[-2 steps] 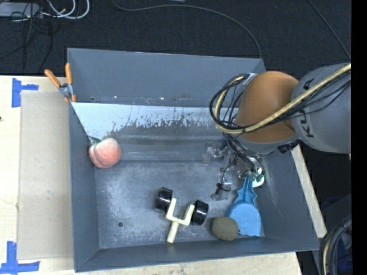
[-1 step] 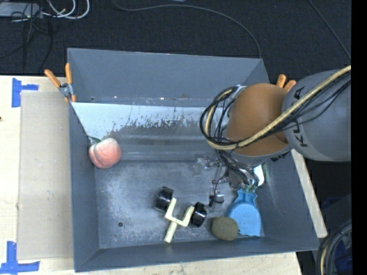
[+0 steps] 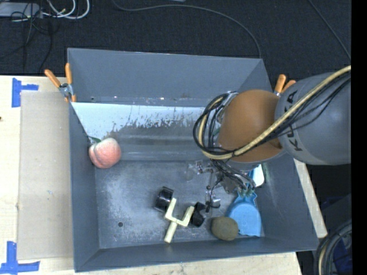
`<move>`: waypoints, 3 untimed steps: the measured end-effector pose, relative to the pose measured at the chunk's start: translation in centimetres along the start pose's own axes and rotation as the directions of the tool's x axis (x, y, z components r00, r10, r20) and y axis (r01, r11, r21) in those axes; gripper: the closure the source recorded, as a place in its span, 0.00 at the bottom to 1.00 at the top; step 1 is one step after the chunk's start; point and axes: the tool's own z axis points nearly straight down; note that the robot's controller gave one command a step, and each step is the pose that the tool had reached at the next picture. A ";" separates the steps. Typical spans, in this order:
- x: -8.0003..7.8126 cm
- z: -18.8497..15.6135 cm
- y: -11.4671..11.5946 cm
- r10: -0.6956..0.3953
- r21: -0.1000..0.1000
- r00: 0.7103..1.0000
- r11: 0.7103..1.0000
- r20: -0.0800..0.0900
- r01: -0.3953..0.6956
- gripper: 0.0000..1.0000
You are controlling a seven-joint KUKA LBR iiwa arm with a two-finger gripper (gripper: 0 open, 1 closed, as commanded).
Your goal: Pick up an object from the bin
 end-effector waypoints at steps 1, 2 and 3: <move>2.1 6.4 1.4 -0.115 -0.004 0.993 0.993 -0.016 0.115 0.00; 2.9 6.6 2.6 -0.273 -0.002 0.962 0.962 -0.001 0.273 1.00; 2.9 6.6 2.6 -0.273 -0.002 0.962 0.962 -0.001 0.273 1.00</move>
Offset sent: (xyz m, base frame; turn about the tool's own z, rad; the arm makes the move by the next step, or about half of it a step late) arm -0.0342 0.0174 -0.0656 -0.2774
